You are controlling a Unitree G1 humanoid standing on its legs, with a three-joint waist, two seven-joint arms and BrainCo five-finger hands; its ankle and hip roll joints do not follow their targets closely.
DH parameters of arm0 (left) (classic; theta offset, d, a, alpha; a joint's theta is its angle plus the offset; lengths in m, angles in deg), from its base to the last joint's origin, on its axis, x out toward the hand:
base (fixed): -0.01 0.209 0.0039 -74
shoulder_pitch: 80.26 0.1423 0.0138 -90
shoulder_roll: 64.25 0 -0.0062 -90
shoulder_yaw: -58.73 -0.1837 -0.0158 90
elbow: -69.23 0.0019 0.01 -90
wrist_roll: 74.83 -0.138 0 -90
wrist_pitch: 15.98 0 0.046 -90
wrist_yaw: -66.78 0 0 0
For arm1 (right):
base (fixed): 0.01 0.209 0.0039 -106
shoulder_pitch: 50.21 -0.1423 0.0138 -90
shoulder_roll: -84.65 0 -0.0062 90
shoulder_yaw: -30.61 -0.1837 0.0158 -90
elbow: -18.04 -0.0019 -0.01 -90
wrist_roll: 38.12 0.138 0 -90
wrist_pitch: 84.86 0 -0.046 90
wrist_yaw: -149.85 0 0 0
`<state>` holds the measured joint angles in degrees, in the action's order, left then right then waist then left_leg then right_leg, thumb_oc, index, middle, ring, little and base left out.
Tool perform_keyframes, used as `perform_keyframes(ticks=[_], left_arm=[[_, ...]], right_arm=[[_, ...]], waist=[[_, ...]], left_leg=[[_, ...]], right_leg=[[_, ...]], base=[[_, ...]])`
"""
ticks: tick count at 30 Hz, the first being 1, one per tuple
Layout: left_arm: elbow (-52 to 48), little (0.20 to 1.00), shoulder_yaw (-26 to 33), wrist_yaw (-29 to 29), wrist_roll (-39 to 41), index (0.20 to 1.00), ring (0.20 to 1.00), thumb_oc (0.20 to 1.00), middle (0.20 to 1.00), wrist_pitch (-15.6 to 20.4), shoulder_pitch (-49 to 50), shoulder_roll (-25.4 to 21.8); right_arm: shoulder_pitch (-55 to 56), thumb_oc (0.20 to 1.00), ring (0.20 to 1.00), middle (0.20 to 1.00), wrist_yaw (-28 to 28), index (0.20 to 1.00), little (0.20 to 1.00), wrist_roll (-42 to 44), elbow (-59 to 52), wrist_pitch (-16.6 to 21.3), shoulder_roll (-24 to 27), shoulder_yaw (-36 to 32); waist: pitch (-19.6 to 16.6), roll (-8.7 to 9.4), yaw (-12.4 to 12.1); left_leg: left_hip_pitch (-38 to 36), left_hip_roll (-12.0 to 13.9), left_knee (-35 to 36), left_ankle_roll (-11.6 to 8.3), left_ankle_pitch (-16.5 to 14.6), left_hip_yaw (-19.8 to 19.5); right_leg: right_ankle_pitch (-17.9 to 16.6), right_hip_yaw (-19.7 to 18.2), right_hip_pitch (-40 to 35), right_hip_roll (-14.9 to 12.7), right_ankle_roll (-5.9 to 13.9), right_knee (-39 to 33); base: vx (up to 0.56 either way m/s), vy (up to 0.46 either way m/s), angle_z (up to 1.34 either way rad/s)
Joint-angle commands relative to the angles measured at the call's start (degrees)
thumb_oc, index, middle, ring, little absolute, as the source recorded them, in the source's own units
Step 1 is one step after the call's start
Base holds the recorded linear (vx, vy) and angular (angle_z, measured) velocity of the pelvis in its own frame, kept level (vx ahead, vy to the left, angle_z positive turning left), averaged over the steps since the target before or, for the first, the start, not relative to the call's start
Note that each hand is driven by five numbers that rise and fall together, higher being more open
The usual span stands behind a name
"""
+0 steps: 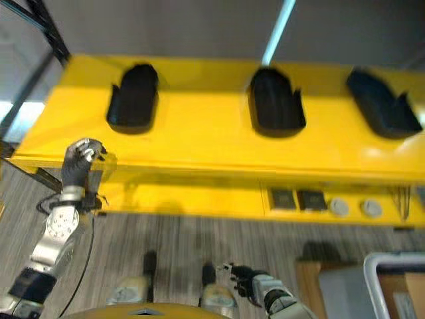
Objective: Move parts from the plastic box to the shelf.
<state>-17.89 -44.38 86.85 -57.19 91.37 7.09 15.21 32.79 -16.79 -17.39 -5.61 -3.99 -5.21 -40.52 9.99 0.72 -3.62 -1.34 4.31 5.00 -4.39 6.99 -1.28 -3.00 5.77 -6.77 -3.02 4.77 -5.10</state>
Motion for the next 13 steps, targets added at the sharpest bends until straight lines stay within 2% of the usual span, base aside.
perform_keyframes(ticks=[1, 3, 4, 7, 10, 13], left_arm=[[3.6, 1.0, -0.7, -0.4, 1.6, 1.0, 1.0, 1.0, 1.0, 2.4, -4.6, -0.5], [5.7, 1.0, -1.3, 0.5, 2.2, 1.0, 1.0, 1.0, 1.0, 2.3, -3.5, -0.1], [8.2, 1.0, -2.1, 2.2, 1.5, 1.0, 1.0, 1.0, 1.0, 2.4, -2.7, 0.2], [18.6, 1.0, -3.0, 9.2, -0.7, 1.0, 1.0, 1.0, 1.0, -0.4, -0.1, 2.1], [32.2, 1.0, -0.9, 9.8, 1.2, 1.0, 1.0, 1.0, 1.0, -0.2, 2.8, 6.0], [43.0, 1.0, 0.9, 7.1, -2.6, 1.0, 1.0, 1.0, 1.0, 0.0, 4.2, 8.4]], right_arm=[[-0.7, 1.0, 1.0, 1.0, -1.8, 1.0, 1.0, 2.0, 1.3, -2.3, 1.1, -0.6], [-0.4, 1.0, 1.0, 1.0, -1.7, 1.0, 1.0, 1.4, 1.3, -2.9, 1.0, -0.9], [0.0, 1.0, 1.0, 1.0, -1.7, 1.0, 1.0, 0.6, 1.5, -3.4, 0.9, -1.0], [1.2, 1.0, 1.0, 1.0, -1.5, 1.0, 1.0, -1.0, 2.9, -5.2, 0.3, -0.5], [1.3, 1.0, 1.0, 1.0, -1.6, 1.0, 1.0, -0.5, 4.3, -6.9, -0.8, -0.4], [1.4, 1.0, 1.0, 1.0, -0.4, 1.0, 1.0, -1.7, 5.8, -7.1, -1.8, -0.4]], waist=[[1.5, 0.74, 0.5], [1.3, 1.08, 0.4], [1.2, 1.38, 0.4], [1.3, 2.55, -0.1], [0.9, 3.29, -0.9], [0.3, 3.32, -1.0]], left_leg=[[-3.5, -4.3, 0.0, 3.74, -8.2, 2.0], [-4.1, -4.5, -0.2, 4.02, -8.5, 1.5], [-4.5, -4.6, -0.4, 4.28, -8.9, 1.2], [-5.8, -5.1, -0.8, 4.86, -9.9, 0.7], [-6.5, -5.2, -0.6, 4.96, -10.1, 0.8], [-6.8, -5.2, -0.2, 4.99, -10.1, 0.8]], right_leg=[[3.9, 1.4, -0.3, 0.8, -2.23, 2.1], [4.5, 1.3, -0.8, 0.9, -2.33, 2.8], [4.9, 1.2, -1.0, 1.0, -2.42, 3.5], [5.2, 1.7, -2.2, 1.2, -2.43, 3.9], [4.8, 2.2, -3.2, 1.1, -1.94, 2.9], [4.5, 2.3, -3.3, 0.9, -1.48, 2.6]], base=[[-0.03, 0.004, 0.23], [-0.04, 0.006, 0.2], [-0.07, 0.006, 0.23], [-0.07, -0.007, 0.15], [-0.05, -0.015, -0.15], [-0.01, 0.001, -0.03]])
